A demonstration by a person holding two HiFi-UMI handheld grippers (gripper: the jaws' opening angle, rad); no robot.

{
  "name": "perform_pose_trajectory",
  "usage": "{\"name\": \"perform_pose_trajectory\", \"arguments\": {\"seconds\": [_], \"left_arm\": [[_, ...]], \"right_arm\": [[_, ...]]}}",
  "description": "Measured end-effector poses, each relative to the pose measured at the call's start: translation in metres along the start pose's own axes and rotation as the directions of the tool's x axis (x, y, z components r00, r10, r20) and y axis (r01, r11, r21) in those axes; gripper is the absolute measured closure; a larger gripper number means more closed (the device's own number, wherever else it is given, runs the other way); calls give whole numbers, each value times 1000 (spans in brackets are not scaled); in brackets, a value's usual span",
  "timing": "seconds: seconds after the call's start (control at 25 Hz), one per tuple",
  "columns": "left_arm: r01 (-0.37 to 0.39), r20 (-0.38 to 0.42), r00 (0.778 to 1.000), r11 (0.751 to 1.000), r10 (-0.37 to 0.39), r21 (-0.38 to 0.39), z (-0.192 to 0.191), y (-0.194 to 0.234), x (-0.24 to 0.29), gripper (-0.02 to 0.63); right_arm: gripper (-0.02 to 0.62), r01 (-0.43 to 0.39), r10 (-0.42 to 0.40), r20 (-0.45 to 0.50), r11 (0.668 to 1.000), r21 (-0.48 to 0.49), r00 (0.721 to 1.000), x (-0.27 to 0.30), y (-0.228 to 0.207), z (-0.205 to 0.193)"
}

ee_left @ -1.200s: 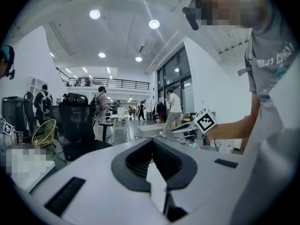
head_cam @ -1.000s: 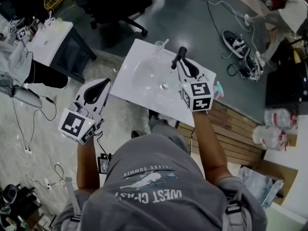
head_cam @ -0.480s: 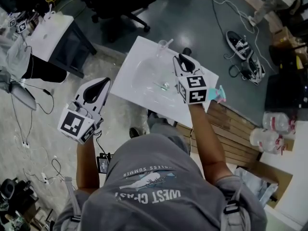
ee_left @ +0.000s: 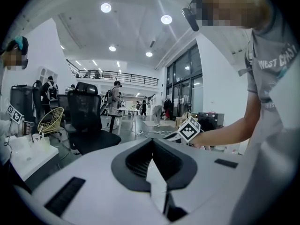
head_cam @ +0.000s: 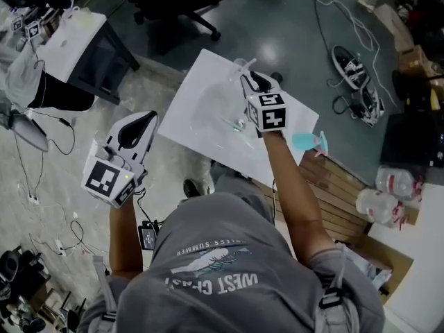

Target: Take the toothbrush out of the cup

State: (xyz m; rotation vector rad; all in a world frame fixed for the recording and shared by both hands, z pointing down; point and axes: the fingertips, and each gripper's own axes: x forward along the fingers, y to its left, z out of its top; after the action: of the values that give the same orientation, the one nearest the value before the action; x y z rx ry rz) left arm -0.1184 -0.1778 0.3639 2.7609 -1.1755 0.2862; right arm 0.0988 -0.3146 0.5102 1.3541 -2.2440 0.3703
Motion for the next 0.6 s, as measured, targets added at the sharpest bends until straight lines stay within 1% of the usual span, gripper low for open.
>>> {"name": "perform_pose_trajectory", "arguments": {"seconds": [0.24,0.6], "left_arm": [[-23,-13,1000,999,22,-26,-10,14,8,607],[-44,-30,999,998,42,-54,-14,21,11,607]], "right_arm": [[459,-10,11,-66,1000,5,998,36,-5,-15],[459,-11,8,-145,1000,-21,989,61,-9,-26]]}}
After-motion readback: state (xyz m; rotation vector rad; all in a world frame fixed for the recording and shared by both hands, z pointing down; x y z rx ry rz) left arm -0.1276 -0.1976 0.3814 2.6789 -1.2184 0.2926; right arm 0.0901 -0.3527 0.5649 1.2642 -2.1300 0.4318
